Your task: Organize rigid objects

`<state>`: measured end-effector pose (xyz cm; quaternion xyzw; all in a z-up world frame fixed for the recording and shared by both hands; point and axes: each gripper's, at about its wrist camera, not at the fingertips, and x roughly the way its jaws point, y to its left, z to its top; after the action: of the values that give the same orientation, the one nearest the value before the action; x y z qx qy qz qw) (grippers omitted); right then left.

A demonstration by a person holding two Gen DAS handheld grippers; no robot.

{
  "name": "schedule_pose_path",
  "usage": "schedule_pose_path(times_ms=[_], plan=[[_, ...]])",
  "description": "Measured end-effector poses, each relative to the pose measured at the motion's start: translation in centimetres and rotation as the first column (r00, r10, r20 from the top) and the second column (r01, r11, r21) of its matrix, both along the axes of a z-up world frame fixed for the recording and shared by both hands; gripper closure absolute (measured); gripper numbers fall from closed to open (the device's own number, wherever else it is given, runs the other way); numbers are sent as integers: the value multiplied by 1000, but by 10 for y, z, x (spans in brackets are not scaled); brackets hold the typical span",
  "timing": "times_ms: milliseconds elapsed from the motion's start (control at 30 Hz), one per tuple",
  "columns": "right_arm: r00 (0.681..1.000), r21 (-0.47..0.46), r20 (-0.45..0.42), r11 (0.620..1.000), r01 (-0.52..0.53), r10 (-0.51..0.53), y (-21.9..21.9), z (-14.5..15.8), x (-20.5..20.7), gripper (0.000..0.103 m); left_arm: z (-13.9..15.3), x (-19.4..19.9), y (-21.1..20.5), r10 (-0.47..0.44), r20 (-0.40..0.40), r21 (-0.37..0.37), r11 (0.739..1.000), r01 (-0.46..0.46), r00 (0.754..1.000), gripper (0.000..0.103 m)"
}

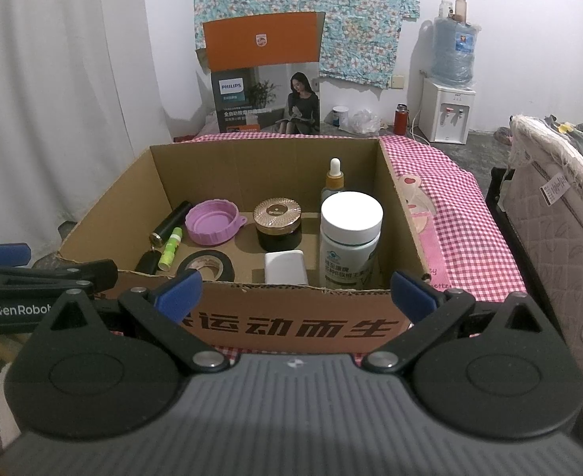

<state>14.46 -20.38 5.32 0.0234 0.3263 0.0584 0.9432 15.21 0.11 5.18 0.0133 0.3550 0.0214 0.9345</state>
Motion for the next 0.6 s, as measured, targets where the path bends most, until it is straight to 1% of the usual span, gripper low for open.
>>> schedule_pose_path(times_ms=[600], plan=[[1000,-4,-2,1000,-3,3,-2,1,0,1,0,0,0,0,-1,-1,1000,0,1000,0]])
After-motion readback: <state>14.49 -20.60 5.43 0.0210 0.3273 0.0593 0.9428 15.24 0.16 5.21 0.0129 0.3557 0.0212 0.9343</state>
